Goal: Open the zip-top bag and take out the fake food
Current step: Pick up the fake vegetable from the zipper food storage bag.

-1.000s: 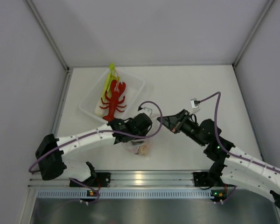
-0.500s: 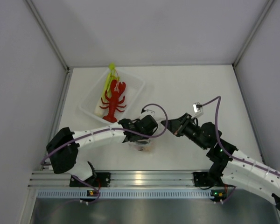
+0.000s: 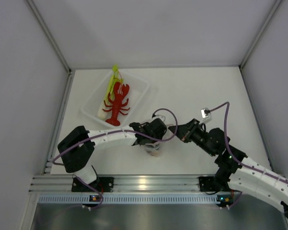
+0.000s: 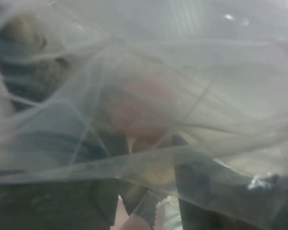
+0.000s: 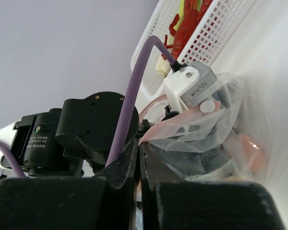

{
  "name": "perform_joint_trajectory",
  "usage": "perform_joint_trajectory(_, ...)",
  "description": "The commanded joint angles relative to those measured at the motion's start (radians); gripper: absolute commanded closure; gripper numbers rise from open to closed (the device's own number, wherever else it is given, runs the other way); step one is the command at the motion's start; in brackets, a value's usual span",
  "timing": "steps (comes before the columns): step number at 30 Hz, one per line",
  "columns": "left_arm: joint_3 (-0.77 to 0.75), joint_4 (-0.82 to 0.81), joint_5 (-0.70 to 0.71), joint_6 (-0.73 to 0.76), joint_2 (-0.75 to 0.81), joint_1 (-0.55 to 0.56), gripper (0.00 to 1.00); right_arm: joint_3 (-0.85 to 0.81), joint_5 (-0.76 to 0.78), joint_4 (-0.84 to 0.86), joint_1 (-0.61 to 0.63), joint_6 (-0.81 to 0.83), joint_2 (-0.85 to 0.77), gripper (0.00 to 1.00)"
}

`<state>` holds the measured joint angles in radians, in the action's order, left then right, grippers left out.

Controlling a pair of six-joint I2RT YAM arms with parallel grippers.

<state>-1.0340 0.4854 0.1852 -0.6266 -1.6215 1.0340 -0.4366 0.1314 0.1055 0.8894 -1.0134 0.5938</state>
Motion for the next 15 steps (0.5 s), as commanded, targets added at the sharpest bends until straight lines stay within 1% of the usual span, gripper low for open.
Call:
perform_joint_trajectory(1, -0.011, 0.01, -0.043, 0.005, -0.043, -0.002, 0.51, -0.024, 0.022, 0.06, 0.006, 0.022, -0.034, 1.0)
perform_joint_trajectory(2, -0.009, 0.01, -0.046, 0.005, -0.041, 0.001, 0.56, -0.025, 0.03, 0.05, 0.006, 0.025, -0.034, 1.0)
perform_joint_trajectory(5, 0.003, 0.01, -0.046, -0.002, -0.022, 0.005, 0.58, -0.03, 0.039, 0.04, 0.006, 0.036, -0.032, 1.0)
perform_joint_trajectory(7, 0.011, 0.012, -0.046, -0.004, 0.008, 0.005, 0.55, -0.042, 0.04, 0.027, 0.006, 0.056, -0.025, 1.0)
perform_joint_trajectory(8, 0.014, 0.009, -0.046, -0.004, 0.018, 0.006, 0.5, -0.05, 0.046, 0.016, 0.006, 0.068, -0.019, 1.0)
perform_joint_trajectory(10, 0.022, 0.01, -0.029, -0.008, 0.055, 0.008, 0.46, -0.08, 0.039, -0.019, 0.006, 0.108, -0.005, 1.0)
perform_joint_trajectory(15, 0.037, 0.005, 0.065, -0.047, 0.109, 0.006, 0.44, -0.167, -0.024, -0.082, 0.006, 0.179, 0.023, 1.0)
